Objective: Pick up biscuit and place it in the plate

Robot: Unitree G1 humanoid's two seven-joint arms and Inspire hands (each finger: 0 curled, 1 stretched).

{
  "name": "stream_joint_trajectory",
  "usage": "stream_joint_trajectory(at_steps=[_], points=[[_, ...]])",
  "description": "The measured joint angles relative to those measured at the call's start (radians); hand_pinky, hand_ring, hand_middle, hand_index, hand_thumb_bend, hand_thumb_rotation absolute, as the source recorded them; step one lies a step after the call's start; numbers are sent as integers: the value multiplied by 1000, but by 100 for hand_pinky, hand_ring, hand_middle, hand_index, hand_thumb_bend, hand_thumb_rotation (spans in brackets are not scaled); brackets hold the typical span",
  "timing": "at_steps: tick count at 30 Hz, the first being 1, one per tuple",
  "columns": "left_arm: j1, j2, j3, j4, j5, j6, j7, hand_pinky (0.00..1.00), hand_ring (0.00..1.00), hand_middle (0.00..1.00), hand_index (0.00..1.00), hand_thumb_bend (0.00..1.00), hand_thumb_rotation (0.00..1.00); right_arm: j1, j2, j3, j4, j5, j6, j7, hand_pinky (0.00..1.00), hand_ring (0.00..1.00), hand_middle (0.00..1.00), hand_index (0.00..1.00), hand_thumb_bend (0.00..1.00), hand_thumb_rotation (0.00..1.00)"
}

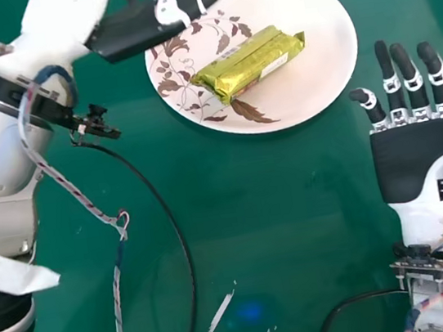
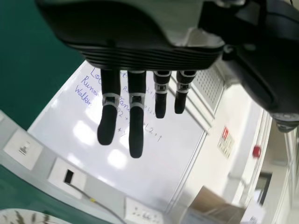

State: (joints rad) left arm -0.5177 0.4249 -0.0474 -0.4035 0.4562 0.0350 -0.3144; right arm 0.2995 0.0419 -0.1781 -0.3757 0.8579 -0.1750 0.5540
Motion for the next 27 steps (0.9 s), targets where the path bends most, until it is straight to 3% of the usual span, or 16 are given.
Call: stream_joint_trajectory(at_steps=[5, 10, 15, 21, 27], points=[[11, -13, 27, -26, -11, 6, 24, 24, 43, 93, 95, 100, 84, 0, 1, -2, 0, 0, 0, 6, 45, 60, 65, 66, 84, 27], [37, -41, 62, -76, -90, 75, 24, 24, 43, 93, 95, 100, 82, 1, 3, -5, 0, 1, 0, 11, 57, 72, 74, 69, 83, 25], [67, -56, 98, -112, -141, 66, 49, 24, 42, 90, 95, 100, 85, 0, 4, -8, 1, -1, 0, 11, 56, 62, 65, 67, 84, 22], [101, -62, 118, -164, -203, 87, 52, 24, 42, 89, 94, 100, 85, 0, 4, -13, 2, -1, 1, 12, 66, 72, 74, 69, 83, 19], [119, -57, 152, -197, -261, 93, 47, 23, 41, 88, 95, 100, 85, -1, 3, -15, 3, -1, 3, 13, 69, 77, 78, 72, 83, 18]])
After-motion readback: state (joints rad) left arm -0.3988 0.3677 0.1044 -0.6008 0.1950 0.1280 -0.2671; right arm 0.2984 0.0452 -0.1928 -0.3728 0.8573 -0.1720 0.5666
